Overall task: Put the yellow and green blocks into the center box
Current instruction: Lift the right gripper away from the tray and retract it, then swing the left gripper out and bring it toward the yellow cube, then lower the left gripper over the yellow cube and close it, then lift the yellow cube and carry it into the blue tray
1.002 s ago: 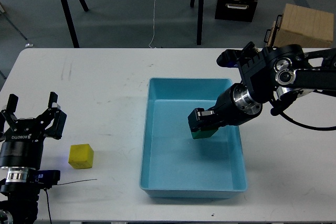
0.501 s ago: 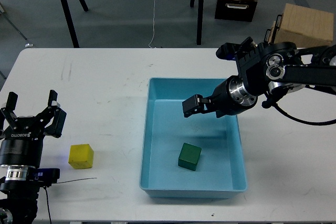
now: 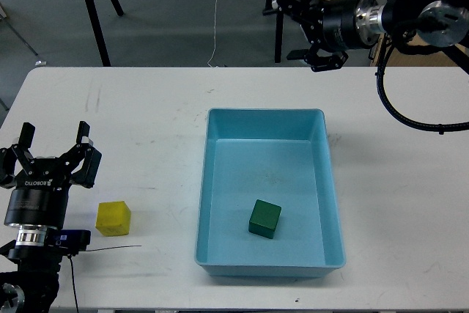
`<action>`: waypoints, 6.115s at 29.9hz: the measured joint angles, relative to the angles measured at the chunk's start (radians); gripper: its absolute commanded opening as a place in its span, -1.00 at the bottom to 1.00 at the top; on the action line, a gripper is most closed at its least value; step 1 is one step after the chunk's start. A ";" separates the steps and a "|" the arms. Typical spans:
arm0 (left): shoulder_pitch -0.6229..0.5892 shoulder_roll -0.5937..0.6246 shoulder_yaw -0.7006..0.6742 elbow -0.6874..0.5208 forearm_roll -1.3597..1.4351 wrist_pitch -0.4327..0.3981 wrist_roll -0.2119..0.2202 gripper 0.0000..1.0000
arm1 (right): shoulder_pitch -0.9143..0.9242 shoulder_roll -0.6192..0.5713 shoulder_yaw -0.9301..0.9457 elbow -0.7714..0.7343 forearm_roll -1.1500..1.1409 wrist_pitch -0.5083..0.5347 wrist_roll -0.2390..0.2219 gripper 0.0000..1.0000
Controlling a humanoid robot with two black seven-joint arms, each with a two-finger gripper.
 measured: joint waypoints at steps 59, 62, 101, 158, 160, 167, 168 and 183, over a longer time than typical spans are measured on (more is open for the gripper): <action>-0.072 0.146 -0.216 -0.023 0.145 0.000 -0.062 1.00 | -1.576 0.319 1.104 0.719 0.291 0.059 0.062 1.00; -0.091 0.317 -0.221 -0.063 0.165 0.000 -0.065 1.00 | -1.577 0.346 1.098 0.722 0.291 0.065 0.062 1.00; -1.607 0.822 1.739 -0.036 1.179 0.000 -0.039 1.00 | -1.558 0.370 1.094 0.719 0.289 0.099 0.067 1.00; -1.445 0.735 1.875 0.103 1.496 0.009 -0.034 0.92 | -1.556 0.367 1.095 0.694 0.289 0.101 0.064 1.00; -1.444 0.737 1.875 0.096 1.496 0.010 -0.034 0.71 | -1.556 0.367 1.095 0.695 0.289 0.101 0.064 1.00; -1.443 0.737 1.878 0.088 1.499 0.010 -0.033 -0.13 | -1.557 0.366 1.095 0.695 0.289 0.101 0.064 1.00; -1.443 0.737 1.879 0.088 1.499 0.010 -0.031 -0.23 | -1.557 0.366 1.095 0.696 0.289 0.101 0.064 1.00; -1.494 0.776 1.858 0.062 1.536 0.022 0.033 -0.99 | -1.557 0.366 1.094 0.696 0.289 0.101 0.064 1.00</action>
